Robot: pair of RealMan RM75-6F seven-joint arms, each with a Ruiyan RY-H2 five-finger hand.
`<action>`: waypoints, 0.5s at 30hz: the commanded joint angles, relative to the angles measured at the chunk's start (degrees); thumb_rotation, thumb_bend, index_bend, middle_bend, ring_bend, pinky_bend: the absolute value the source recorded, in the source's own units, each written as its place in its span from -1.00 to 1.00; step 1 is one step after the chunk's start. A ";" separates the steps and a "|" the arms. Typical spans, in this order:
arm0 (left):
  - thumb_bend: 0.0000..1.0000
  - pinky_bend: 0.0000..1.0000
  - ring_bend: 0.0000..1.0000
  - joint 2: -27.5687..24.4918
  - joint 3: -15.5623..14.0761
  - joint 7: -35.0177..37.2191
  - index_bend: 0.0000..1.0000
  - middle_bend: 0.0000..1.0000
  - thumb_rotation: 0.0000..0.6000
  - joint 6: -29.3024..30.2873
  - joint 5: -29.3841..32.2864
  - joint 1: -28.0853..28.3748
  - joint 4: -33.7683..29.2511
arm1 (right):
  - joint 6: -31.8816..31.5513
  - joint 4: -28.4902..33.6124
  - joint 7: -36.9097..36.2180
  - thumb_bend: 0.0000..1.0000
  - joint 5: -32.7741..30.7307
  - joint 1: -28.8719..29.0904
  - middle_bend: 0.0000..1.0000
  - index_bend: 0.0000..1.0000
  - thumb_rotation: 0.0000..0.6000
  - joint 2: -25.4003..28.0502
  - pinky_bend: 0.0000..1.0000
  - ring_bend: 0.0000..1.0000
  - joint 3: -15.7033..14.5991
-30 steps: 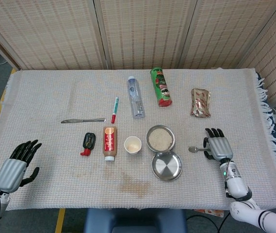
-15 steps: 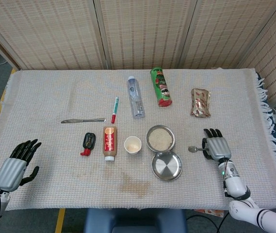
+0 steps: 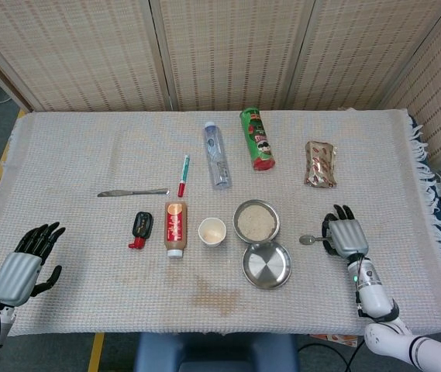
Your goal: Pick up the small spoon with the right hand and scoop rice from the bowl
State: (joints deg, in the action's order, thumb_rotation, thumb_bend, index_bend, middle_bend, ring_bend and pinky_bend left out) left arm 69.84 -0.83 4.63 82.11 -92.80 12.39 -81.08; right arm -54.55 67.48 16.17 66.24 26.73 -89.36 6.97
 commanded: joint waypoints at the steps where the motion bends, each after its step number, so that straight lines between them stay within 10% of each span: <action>1: -0.11 -0.79 -1.00 0.01 -0.01 -0.07 -1.00 -1.00 1.00 -0.01 -0.02 0.01 -0.04 | -0.25 0.13 0.36 -0.33 0.09 -0.07 -0.26 0.34 1.00 -0.04 -1.00 -0.95 -0.13; 15: -0.11 -0.79 -1.00 -0.06 -0.02 -0.10 -1.00 -1.00 1.00 -0.24 0.18 0.05 -0.18 | -5.08 0.95 3.31 -0.30 3.01 -0.51 -0.21 0.40 1.00 -0.32 -1.00 -0.94 -0.90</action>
State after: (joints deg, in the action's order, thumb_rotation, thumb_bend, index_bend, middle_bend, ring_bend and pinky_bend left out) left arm 69.78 -0.85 4.53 81.86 -92.62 12.43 -81.26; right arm -58.35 68.38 18.56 68.32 26.40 -89.59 6.28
